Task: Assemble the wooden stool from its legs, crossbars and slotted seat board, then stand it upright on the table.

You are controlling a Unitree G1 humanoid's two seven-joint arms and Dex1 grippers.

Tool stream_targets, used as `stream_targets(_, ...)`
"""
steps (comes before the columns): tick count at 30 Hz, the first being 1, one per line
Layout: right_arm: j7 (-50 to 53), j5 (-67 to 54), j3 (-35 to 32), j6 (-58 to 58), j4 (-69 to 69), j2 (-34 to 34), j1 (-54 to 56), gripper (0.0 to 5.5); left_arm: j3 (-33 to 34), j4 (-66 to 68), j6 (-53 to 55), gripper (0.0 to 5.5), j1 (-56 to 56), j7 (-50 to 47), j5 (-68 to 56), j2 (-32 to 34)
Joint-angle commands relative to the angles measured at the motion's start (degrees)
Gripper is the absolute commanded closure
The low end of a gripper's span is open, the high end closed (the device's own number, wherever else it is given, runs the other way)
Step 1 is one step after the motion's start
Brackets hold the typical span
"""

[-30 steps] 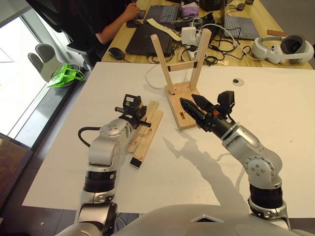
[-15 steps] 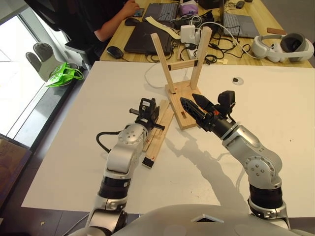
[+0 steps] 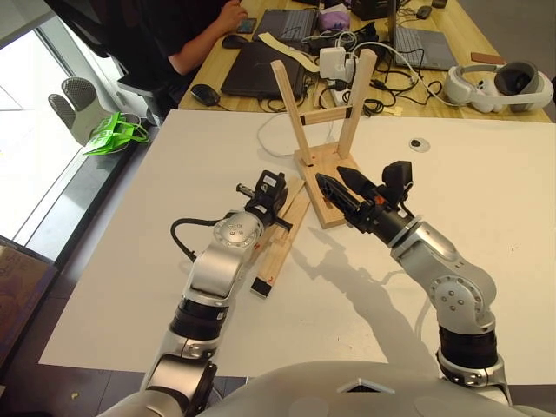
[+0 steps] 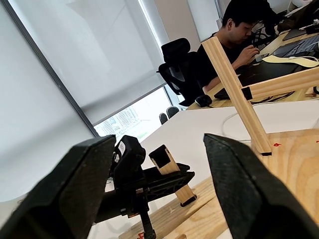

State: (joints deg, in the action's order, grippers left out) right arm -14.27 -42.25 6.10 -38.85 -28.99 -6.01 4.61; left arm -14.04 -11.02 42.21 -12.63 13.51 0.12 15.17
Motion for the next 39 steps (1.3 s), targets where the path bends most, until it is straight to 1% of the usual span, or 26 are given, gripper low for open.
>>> stream_targets(1,0.1,0.8,-0.1,0.3,0.3,0.0,0.6,2.25,-2.5,8.5,7.6,5.10,2.0,3.9,-0.9,0.8)
stream_targets(6,0.1,0.9,-0.1,0.3,0.4,0.0,0.7,2.25,1.5,15.4,7.4,5.10,-0.8,4.0,-2.0,0.0)
stream_targets(9,0.0,0.9,-0.2,0.2,0.5,0.0,0.9,2.25,3.6,17.0,7.2,5.10,-1.0,3.2,-2.8,-0.5)
stream_targets(16,-0.2,0.9,-0.6,-0.2,0.4,-0.2,0.9,2.25,6.3,12.1,6.7,5.10,2.0,0.6,-3.8,-2.2)
stream_targets(17,-0.3,0.9,-0.6,-0.2,0.4,-0.2,0.9,2.25,6.6,11.1,6.7,4.72,2.3,0.2,-3.8,-2.3)
stream_targets(20,-0.5,1.0,-0.5,-0.2,0.6,-0.3,1.0,2.25,8.2,8.2,6.6,4.23,2.6,-0.8,-4.3,-2.6)
stream_targets(23,-0.8,0.9,-0.6,-0.4,0.8,-0.4,1.3,2.25,10.2,3.5,7.8,3.83,3.1,-1.5,-5.2,-3.0)
stream_targets(29,-1.0,0.9,-0.9,-0.4,0.8,-0.7,1.4,2.25,16.9,-11.8,14.5,2.98,3.5,-2.1,-8.7,-2.3)
stream_targets(32,-1.0,0.8,-1.0,-0.2,0.6,-0.8,1.3,2.25,23.0,-22.1,19.8,2.98,1.8,0.4,-13.2,0.5)
stream_targets(34,-0.9,0.8,-1.2,-0.1,0.5,-0.8,1.1,2.25,27.4,-26.4,23.1,2.98,-1.3,1.8,-16.9,1.3)
stream_targets(37,-0.9,0.9,-1.1,0.1,0.8,-0.6,1.3,2.25,33.3,-27.5,25.1,2.98,-9.1,1.5,-21.7,0.4)
stream_targets(39,-1.0,1.2,-0.9,0.4,1.1,-0.4,1.5,2.25,35.1,-23.4,23.1,2.98,-15.3,-0.1,-23.6,-2.3)
